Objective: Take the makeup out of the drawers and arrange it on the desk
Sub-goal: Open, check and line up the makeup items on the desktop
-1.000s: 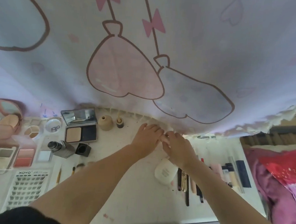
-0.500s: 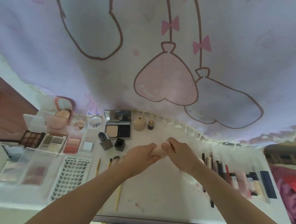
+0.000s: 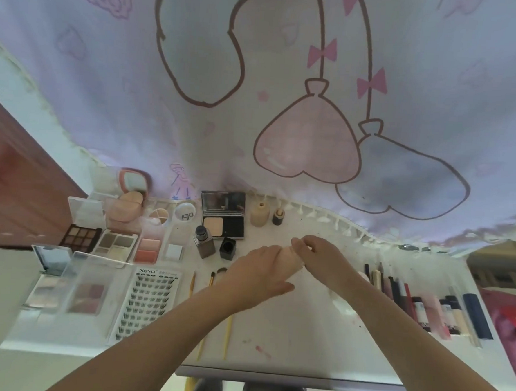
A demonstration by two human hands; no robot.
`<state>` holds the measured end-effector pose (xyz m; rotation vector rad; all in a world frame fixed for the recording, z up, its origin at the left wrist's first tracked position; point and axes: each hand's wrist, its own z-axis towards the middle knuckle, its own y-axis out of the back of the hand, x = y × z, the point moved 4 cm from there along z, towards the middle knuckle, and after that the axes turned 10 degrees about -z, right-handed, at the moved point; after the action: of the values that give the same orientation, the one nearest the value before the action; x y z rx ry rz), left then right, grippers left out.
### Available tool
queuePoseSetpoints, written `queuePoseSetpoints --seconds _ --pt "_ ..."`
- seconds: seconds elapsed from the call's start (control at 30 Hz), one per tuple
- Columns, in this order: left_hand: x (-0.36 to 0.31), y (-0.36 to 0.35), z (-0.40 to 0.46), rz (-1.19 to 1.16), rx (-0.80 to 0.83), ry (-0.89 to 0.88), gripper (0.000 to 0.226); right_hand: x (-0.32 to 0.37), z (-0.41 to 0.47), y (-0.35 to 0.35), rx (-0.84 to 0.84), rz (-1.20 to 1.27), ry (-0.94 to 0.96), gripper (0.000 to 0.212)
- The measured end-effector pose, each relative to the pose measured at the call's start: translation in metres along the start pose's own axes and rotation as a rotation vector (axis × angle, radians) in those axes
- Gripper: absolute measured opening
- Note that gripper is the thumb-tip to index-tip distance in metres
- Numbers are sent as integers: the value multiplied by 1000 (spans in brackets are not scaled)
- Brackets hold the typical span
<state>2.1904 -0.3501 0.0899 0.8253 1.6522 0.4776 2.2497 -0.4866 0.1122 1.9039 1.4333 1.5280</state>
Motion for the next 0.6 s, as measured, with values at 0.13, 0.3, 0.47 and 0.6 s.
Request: queuePoseSetpoints --seconds 0.13,0.3,0.47,0.6 --pt "-19 3 1 92 -134 -43 45 10 0 6 3 30 -2 38" --pt "-19 5 1 -626 318 151 27 15 -10 19 90 -24 246 26" --pt "-14 17 -5 -753 399 177 29 11 -12 37 413 20 275 23" --pt "-19 12 1 -499 300 109 30 11 -5 38 449 -3 111 37"
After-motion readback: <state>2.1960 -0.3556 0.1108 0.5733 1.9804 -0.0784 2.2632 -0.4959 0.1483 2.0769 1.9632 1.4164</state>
